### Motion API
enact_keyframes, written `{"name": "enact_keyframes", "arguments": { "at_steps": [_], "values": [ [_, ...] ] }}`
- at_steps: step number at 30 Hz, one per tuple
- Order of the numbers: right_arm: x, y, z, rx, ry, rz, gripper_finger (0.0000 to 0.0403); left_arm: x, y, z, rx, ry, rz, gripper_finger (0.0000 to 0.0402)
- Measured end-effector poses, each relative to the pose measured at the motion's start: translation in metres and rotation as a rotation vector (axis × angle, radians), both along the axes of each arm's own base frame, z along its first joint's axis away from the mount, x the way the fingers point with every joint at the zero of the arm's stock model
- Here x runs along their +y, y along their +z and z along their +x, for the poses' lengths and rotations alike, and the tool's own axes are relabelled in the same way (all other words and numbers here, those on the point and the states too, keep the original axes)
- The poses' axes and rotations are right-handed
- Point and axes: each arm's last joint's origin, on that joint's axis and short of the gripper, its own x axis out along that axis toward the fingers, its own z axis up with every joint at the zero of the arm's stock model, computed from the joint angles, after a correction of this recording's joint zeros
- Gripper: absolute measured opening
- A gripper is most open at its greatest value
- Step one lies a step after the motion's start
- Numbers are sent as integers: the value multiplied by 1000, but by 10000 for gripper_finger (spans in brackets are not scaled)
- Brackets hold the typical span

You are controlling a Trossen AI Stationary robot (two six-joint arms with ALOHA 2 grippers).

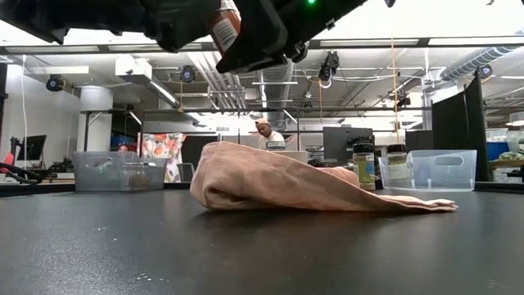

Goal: Sort spices by type
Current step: Put the black brown spice bottle into the transparent bin

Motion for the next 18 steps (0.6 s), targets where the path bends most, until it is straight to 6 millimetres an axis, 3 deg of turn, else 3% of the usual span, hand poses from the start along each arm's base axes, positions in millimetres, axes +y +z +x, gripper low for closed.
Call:
{"name": "enact_keyframes", "arguments": {
  "at_steps": [13,18],
  "values": [
    [0,0,0,5,1,-1,182,-1,10,15,-13,13,42,308],
    [0,-1,0,10,2,-4,182,-1,11,15,-13,14,40,260]
  ]
}}
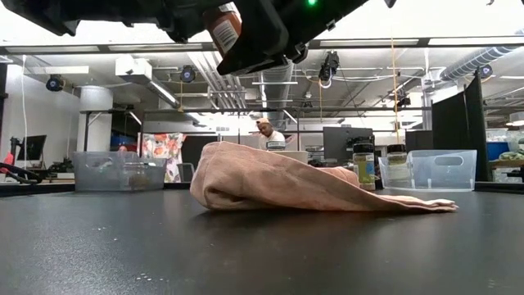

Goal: Sort spices by type
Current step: Put the black brown spice bottle into the transparent bin

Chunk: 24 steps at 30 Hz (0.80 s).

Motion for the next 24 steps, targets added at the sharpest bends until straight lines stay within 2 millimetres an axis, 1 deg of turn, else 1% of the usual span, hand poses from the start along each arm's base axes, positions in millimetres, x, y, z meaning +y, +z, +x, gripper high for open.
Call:
{"name": "enact_keyframes", "arguments": {
  "at_steps": [4,7,9,11,15,18,21,24],
  "values": [
    [0,0,0,9,6,-12,182,0,0,0,3,-2,-15,190],
    [0,0,0,9,7,-11,182,0,0,0,2,0,-21,189],
    [0,-1,0,5,-1,9,198,0,0,0,4,0,-29,189],
    [0,-1,-1,-10,-26,44,231,1,0,0,7,34,-29,189],
    [-3,-2,-1,-22,-58,76,299,5,-3,-2,46,179,-29,189],
    [-4,-3,-2,5,-72,88,335,7,-3,-4,67,227,-39,189],
    [-6,1,-7,35,-86,125,353,9,0,-7,59,254,-42,189],
    [-9,7,-15,61,-118,148,356,10,5,-11,37,285,-52,189]
  ]
}}
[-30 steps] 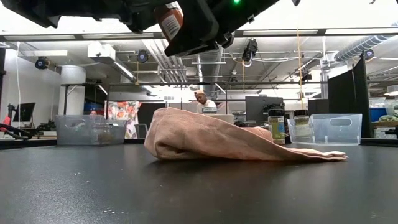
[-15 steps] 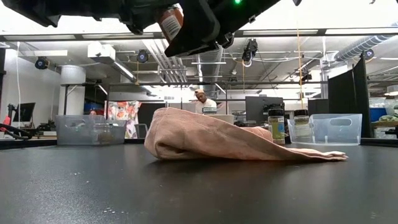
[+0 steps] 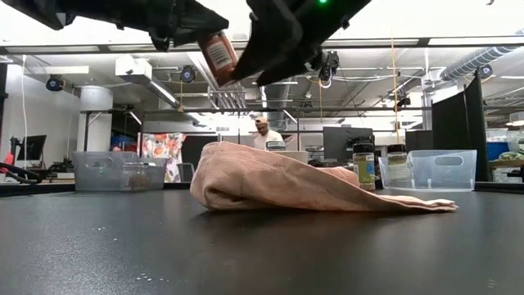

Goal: Sort spices by type
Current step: Put the black brown spice bottle into the transparent bin

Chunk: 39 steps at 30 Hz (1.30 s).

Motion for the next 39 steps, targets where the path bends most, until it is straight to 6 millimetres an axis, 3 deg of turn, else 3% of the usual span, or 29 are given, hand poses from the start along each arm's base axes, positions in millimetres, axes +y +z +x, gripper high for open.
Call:
{"name": "enact_keyframes", "arguments": {
  "at_steps": [7,13,20,30,39],
  "values": [
    [-8,24,-29,66,-97,-12,337,0,13,-2,-6,-2,-3,189],
    [-14,38,-55,108,-158,39,317,-3,31,12,98,-16,20,189],
    [-12,35,-81,111,-180,83,297,-6,41,24,121,-27,76,189],
    [-7,20,-115,103,-192,92,290,-9,32,25,154,-136,77,189],
    [-2,12,-113,113,-176,87,313,-9,30,24,164,-161,85,189]
  ]
}}
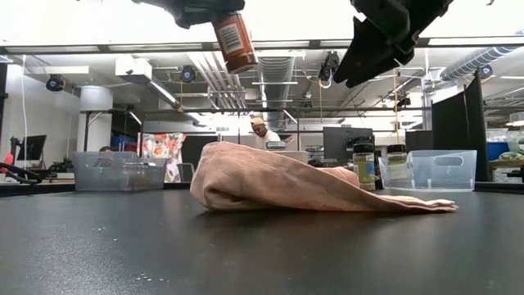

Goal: Sort spices by type
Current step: Put the black brown spice bottle into the transparent bin

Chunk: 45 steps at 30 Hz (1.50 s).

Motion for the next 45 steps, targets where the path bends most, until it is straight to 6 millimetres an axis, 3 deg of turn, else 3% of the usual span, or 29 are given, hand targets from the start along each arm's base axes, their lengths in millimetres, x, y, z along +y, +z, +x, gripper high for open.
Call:
{"name": "enact_keyframes", "arguments": {
  "at_steps": [10,14,20,32,39,45],
  "values": [
    [0,13,1,-45,34,-13,332,1,18,6,-39,-63,1,189],
    [7,24,18,-151,180,-67,339,0,20,23,-37,-193,-28,189],
    [12,35,24,-229,288,-115,349,-3,7,48,23,-148,3,189],
    [16,22,35,-202,313,-117,352,-7,14,66,7,-170,20,189],
    [10,22,50,-268,325,-182,308,-10,14,67,-13,-177,11,230],
    [6,9,58,-224,315,-207,194,-10,17,65,-24,-176,-10,234]
  ]
}}
